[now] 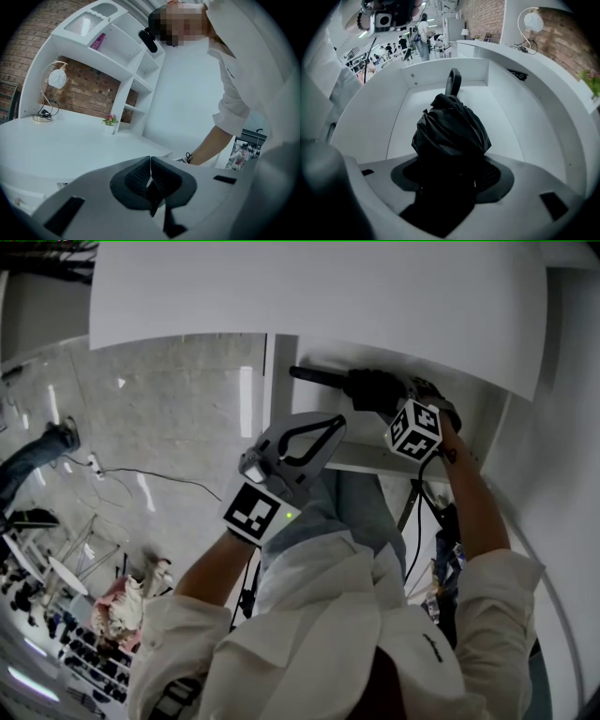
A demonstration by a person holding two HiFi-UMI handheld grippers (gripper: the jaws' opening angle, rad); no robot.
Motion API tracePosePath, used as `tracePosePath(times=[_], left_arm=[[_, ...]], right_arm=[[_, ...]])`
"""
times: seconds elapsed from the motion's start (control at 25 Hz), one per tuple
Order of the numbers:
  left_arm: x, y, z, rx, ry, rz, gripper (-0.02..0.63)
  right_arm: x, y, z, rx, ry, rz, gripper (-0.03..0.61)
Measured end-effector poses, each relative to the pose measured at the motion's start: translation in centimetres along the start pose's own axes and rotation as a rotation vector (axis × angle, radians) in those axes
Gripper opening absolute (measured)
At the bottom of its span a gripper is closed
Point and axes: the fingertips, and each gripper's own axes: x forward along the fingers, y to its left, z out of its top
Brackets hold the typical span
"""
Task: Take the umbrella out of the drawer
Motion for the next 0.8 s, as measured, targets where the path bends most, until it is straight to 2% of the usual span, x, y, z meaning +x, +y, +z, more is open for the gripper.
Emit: tracePosePath(times=[0.2,0.36,0.52,0.68,0.8], left_arm=[[-1.4,-0.2,1.8,-0.001,-0.010,0.014,0.026],[-2.7,-0.4,4.8,-0.008,-0.065,0.065,0.026],[-4.7,-0.6,10.8,0.014,-0.140,0.110,0.026],[-5.9,-1.9,16.1,0.055,-0.192,0.115,0.026],[-6.2,-3.4,19.3,0.081,-0.238,0.104,0.026]], right_arm=[[-3.6,1.2,1.9,0.103,-0.117,-0.052,0.288],[-9.2,2.5,3.9,0.207,-0.248,-0.133,0.288],[-18.8,1.8,6.7,0.325,-0.400,-0.271,0.288],[-29.7,0.2,9.4,0.438,-0.563,-0.429,0.288],[-37.1,-0.8,10.7,0.479,-0.698,-0.550,0.288]])
